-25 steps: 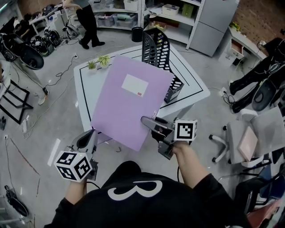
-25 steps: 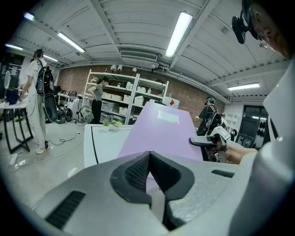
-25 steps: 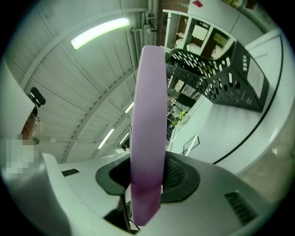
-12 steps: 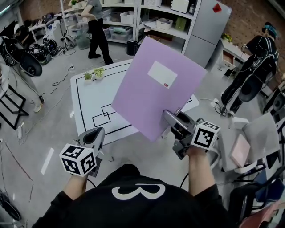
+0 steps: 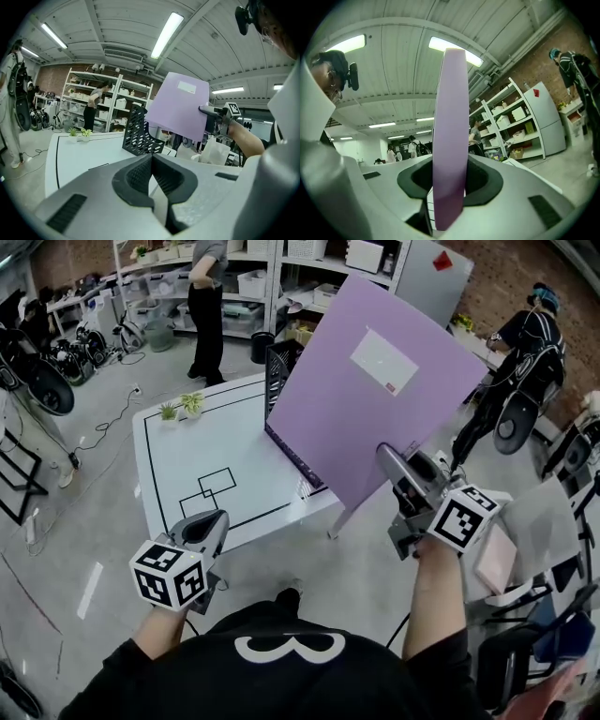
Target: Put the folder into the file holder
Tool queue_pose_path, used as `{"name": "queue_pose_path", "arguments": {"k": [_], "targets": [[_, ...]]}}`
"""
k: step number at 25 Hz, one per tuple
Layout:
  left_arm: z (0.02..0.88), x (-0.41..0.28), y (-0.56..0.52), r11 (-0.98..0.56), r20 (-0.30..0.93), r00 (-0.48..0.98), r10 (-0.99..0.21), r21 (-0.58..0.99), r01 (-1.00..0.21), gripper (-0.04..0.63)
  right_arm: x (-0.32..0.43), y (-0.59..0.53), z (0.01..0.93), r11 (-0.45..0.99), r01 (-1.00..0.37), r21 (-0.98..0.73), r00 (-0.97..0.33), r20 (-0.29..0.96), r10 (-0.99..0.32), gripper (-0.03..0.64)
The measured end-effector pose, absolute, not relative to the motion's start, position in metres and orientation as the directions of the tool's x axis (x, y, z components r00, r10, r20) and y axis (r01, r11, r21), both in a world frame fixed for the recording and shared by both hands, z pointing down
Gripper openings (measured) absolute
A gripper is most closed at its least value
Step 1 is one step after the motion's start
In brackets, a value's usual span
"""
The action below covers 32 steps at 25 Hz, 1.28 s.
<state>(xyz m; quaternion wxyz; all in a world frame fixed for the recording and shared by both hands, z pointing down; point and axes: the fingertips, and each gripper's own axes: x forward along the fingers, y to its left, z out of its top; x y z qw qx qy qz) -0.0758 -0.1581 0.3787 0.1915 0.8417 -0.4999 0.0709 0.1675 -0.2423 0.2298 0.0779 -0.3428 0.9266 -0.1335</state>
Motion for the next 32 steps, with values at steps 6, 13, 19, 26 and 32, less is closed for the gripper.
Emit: {"name": "queue_pose_path", "arguments": {"k": [6, 13, 19, 26, 32], "targets": [[0.376, -0.069, -0.181, -0.454, 0.303, 0.513, -0.803, 0.248, -0.856, 0.006, 0.172, -0.271, 0.212, 0.702, -0.682, -0.204, -0.711, -0.038, -0.702, 0.153], [0.376, -0.06, -0.221, -0.477, 0.293, 0.54, -0.789, 0.262, -0.839, 0.006, 0.177, -0.314, 0.203, 0.664, -0.736, -0.134, -0.67, -0.002, -0.743, 0.153], [0.377, -0.049, -0.247, -0.492, 0.279, 0.56, -0.78, 0.278, -0.825, 0.006, 0.169, -0.347, 0.205, 0.653, -0.752, -0.088, -0.658, 0.04, -0.752, 0.153], [0.387, -0.05, -0.254, -0.484, 0.293, 0.559, -0.776, 0.292, -0.825, 0.006, 0.146, -0.372, 0.214, 0.661, -0.75, -0.03, -0.661, 0.08, -0.746, 0.153], [0.399, -0.055, -0.255, -0.465, 0.302, 0.549, -0.779, 0.309, -0.83, 0.006, 0.128, -0.392, 0.241, 0.65, -0.76, -0.006, -0.647, 0.103, -0.756, 0.153]]}}
